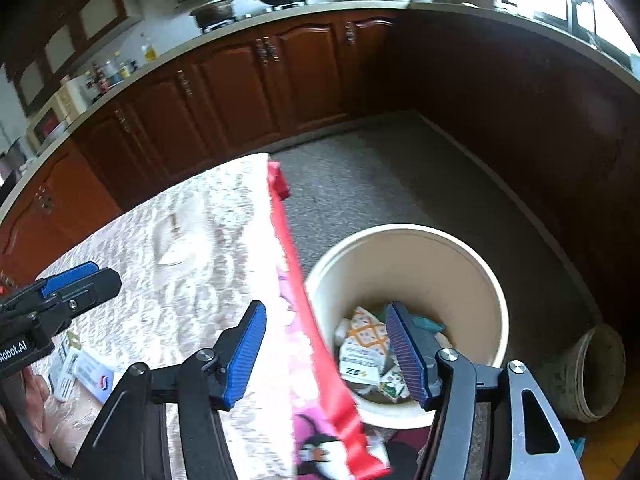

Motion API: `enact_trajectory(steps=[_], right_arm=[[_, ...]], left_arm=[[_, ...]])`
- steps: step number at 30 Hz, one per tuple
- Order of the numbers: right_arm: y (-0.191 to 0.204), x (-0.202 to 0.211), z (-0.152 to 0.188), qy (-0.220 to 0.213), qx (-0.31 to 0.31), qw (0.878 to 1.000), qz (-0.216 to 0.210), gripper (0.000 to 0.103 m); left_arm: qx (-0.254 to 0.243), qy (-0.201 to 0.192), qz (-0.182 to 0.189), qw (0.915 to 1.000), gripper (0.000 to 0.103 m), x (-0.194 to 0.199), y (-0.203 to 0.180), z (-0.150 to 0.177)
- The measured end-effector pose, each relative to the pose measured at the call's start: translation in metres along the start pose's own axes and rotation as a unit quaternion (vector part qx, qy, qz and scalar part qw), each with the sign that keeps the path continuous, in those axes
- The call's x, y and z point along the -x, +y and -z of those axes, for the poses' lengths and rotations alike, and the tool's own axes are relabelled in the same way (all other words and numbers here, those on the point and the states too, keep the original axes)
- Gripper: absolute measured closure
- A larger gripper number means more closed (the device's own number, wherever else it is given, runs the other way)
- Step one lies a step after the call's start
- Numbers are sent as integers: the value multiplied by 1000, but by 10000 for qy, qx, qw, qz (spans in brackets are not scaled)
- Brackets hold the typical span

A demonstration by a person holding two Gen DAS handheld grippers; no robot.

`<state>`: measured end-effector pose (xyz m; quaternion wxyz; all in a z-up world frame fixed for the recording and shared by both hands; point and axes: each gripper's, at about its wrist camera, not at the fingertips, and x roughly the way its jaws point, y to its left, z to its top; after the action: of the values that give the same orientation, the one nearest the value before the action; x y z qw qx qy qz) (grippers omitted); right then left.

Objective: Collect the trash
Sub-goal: 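Move both open tools back over the table toward the two medicine boxes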

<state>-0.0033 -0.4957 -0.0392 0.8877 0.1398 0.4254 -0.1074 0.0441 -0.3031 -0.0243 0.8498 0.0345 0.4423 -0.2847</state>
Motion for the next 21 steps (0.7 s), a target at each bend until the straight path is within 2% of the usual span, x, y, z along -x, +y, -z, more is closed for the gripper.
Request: enact_trajectory(steps=[9, 16, 21], right_arm=[[52, 1, 5, 34, 464, 9987, -231, 39], [98, 0, 11, 105, 881, 9946, -535, 38], [127, -3, 18, 246, 1146, 9891, -890, 32]], left_arm=[[433, -179, -214, 9987, 41, 36, 53, 16], [659, -103, -382, 9970, 41, 63, 98, 38], [893, -30, -396, 9952, 31, 77, 126, 55]])
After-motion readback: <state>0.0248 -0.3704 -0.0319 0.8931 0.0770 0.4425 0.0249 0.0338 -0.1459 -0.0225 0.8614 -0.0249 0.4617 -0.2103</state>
